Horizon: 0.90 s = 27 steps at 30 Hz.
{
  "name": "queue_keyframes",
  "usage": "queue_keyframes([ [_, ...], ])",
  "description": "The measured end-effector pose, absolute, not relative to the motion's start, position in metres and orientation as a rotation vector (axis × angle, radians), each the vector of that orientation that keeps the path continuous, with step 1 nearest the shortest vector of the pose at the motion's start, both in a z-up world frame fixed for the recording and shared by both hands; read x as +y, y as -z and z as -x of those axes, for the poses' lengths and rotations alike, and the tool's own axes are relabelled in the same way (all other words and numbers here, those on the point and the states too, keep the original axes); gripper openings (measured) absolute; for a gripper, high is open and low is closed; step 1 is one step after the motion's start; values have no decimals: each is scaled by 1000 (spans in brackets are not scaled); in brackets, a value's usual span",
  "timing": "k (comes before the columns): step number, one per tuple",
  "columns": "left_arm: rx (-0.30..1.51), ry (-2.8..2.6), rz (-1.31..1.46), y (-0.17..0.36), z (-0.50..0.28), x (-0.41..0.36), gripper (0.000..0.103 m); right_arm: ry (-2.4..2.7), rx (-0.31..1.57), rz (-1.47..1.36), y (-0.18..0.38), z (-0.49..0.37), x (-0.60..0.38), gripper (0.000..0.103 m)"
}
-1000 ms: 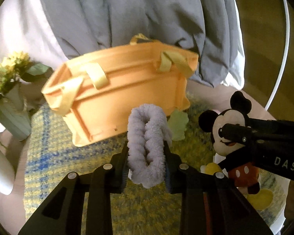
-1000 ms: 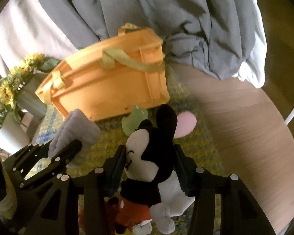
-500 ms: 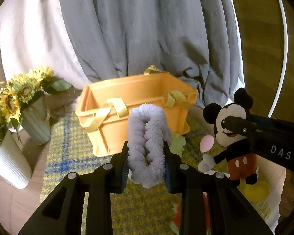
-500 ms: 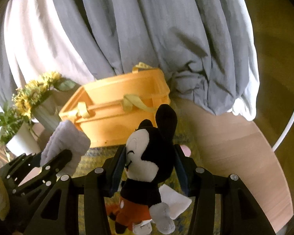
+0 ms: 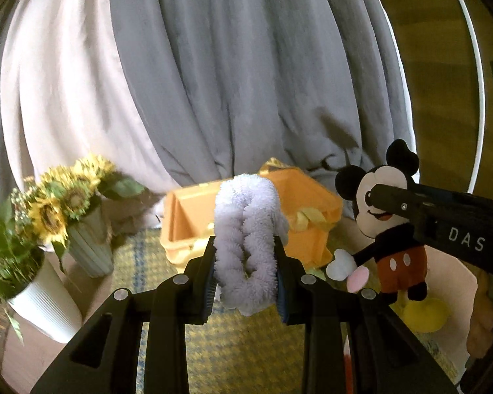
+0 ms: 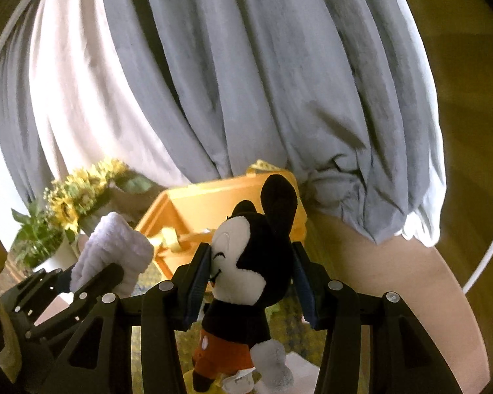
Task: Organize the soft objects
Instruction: 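Lift both toys over the orange crate and open both tools to drop them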
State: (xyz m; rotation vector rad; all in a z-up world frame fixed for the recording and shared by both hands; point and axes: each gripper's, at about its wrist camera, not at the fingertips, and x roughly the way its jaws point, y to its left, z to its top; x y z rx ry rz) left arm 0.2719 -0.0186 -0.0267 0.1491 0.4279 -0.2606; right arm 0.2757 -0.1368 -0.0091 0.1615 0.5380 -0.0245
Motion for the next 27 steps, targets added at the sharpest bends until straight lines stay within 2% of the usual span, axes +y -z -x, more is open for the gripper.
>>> queue_keyframes([
  [16, 300, 175, -153, -9, -282, -6, 29, -47, 395, -123, -26, -303, -124, 49],
  [27, 255, 147, -146, -19, -318, -1, 29, -80, 339, -106, -42, -338, -121, 49],
])
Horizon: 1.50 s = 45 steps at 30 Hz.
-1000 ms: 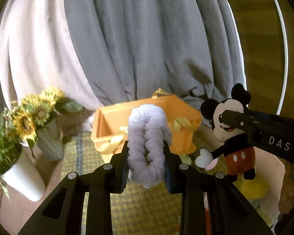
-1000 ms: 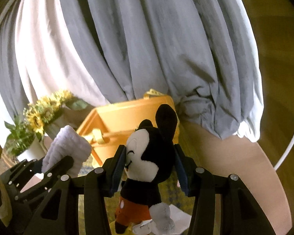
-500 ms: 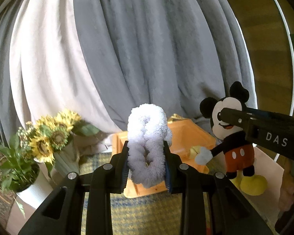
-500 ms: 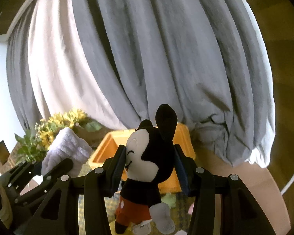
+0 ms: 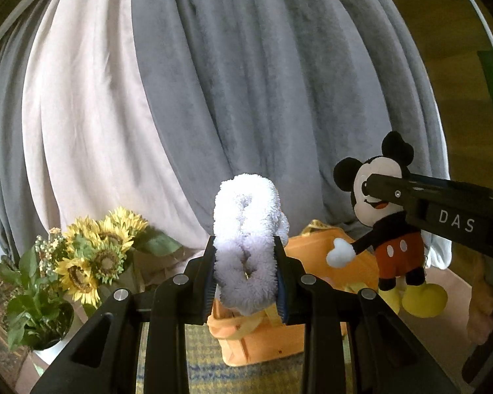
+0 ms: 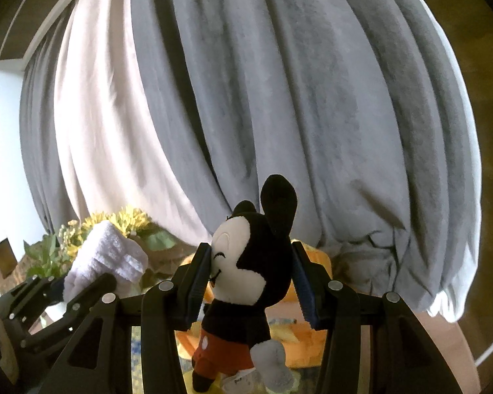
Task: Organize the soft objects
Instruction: 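Lift both toys over the orange crate and open both tools to drop them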
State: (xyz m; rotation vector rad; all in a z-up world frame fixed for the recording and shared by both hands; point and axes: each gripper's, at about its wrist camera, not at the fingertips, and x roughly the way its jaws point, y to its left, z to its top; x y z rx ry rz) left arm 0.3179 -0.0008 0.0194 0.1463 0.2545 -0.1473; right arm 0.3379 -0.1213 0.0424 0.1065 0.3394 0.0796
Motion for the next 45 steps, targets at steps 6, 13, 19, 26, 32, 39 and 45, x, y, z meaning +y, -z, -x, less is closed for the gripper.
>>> queue_keyframes([
  [6, 272, 148, -143, -15, -353, 3, 29, -89, 337, -107, -42, -368, -111, 49],
  [13, 315, 139, -151, -1, -393, 7, 29, -75, 364, -120, -30, -412, -110, 49],
  [19, 354, 147, -152, 16, -420, 5, 29, -53, 401, -135, -12, -445, -112, 49],
  [26, 425, 158, -143, 41, -456, 5, 29, -23, 439, -154, 12, -476, -117, 49],
  [32, 486, 158, -170, 66, -481, 0, 29, 8, 499, -184, 41, -496, -122, 49],
  [39, 564, 171, -210, 90, -497, -6, 29, 31, 612, -183, 73, -507, -128, 50],
  [45, 594, 186, -219, 97, -498, -10, 32, 46, 691, -180, 90, -510, -134, 50],
])
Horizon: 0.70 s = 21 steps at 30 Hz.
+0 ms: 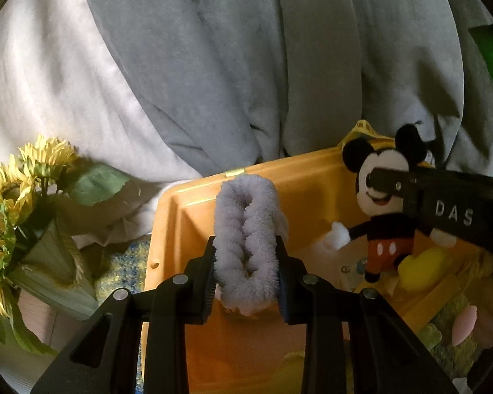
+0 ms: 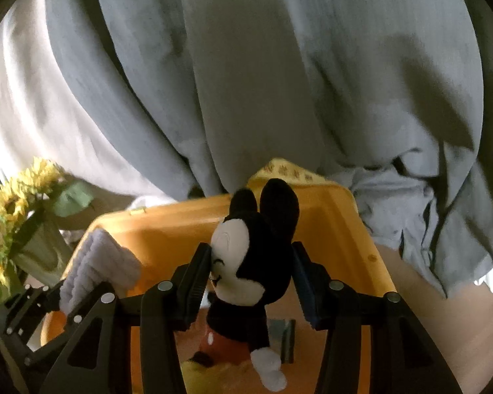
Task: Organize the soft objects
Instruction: 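Lift both toys over the orange crate and open both tools to drop them, then move both tools back toward the red pompom and white napkin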
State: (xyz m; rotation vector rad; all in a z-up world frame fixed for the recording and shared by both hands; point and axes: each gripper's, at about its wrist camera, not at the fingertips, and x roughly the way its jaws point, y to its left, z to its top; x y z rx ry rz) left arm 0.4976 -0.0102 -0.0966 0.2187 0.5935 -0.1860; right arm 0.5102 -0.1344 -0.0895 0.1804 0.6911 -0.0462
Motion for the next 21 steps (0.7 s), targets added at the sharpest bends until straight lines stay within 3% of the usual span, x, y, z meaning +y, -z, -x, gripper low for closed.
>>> queue_keyframes([
  [4, 597, 178, -221, 97, -502, -9, 51, 35, 719, -179, 94, -510, -136, 54],
  [6, 595, 175, -222, 96, -500, -9, 61, 48, 709, -168, 91, -507, -135, 66],
  [8, 588, 170, -221, 94, -496, -9, 63, 67, 689, -147, 86, -504, -133, 71],
  [21, 496, 173, -157, 53, -444, -2, 74, 135, 572, -93, 44, -460, -139, 74],
])
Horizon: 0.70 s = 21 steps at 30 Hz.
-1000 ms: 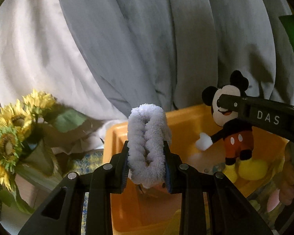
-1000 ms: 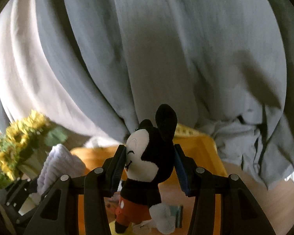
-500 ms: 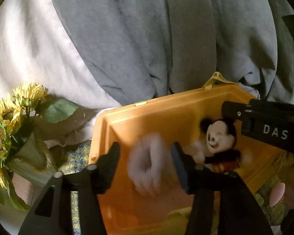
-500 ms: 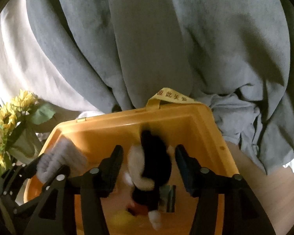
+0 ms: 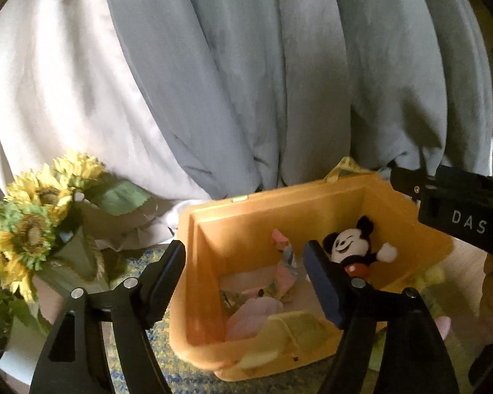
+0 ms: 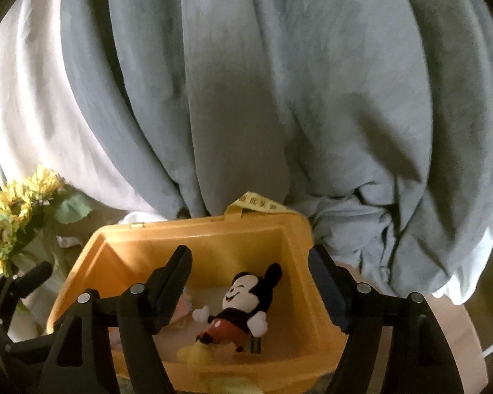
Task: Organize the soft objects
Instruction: 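Move both tools back toward the red pompom and white napkin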
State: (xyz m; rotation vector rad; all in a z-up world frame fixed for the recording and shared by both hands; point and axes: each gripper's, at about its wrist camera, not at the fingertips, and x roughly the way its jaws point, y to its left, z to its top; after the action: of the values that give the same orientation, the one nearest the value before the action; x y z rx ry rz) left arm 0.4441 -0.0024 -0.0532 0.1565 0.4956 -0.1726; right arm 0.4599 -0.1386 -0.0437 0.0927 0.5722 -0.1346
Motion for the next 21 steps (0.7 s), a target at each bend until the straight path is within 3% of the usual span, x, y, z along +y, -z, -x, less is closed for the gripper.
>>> queue_keyframes([
  [6, 457, 176, -136, 34, -408, -5, 79, 155, 532, -75, 24, -427, -143, 74],
  [21, 442, 195, -133, 22, -311, -35, 80, 162, 494, -72, 6, -332, -162, 74],
])
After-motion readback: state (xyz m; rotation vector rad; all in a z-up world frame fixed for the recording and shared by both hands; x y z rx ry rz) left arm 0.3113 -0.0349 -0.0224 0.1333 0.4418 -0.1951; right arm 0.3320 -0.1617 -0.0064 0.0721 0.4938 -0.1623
